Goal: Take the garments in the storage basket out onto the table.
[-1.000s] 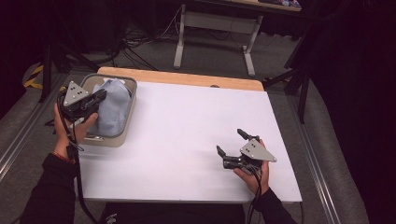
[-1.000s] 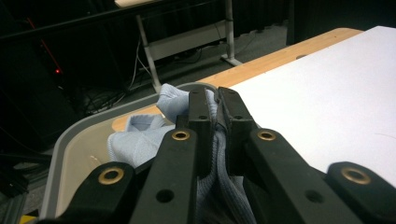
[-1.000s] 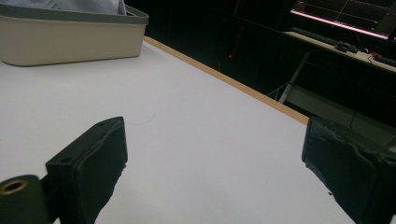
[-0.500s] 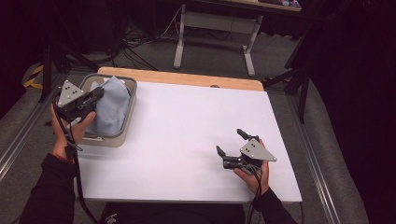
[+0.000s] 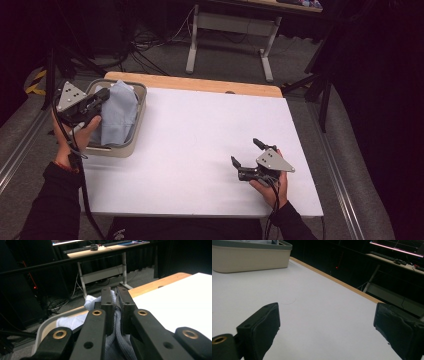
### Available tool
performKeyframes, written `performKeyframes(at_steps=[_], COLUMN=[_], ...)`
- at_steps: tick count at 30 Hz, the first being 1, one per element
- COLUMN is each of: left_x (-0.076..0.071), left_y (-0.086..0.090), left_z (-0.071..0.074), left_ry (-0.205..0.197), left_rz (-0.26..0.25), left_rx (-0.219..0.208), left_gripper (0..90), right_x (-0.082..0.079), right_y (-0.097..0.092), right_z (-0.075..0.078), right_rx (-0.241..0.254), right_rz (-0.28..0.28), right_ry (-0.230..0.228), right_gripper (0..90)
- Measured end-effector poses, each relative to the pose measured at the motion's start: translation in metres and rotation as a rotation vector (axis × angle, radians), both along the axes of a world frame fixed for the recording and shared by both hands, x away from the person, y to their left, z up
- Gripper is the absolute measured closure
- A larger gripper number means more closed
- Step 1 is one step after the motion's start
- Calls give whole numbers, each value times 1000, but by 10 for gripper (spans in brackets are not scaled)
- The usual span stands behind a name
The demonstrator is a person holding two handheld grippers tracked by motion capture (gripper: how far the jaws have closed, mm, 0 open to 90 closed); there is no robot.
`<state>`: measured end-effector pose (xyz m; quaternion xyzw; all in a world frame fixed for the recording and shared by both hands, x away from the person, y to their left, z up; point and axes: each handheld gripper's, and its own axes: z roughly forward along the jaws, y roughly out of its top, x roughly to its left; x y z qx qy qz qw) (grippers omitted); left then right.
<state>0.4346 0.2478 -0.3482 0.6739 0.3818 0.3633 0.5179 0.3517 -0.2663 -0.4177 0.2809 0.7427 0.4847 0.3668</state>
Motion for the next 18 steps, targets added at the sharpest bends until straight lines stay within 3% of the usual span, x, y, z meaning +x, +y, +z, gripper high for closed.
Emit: performKeyframes(at_steps=[10,18], left_x=[-4,-8], left_y=[-7,-15], left_z=[33,46], left_ry=[-47,-64], left_rz=[-12,-32], left_rx=[33,40], left_gripper=[857,858], right_x=[-1,-2], right_y=[-2,-2], right_z=[1,2], right_rx=[5,7], right_rz=[-5,-6], right_ry=[-7,-14], right_gripper=[75,75])
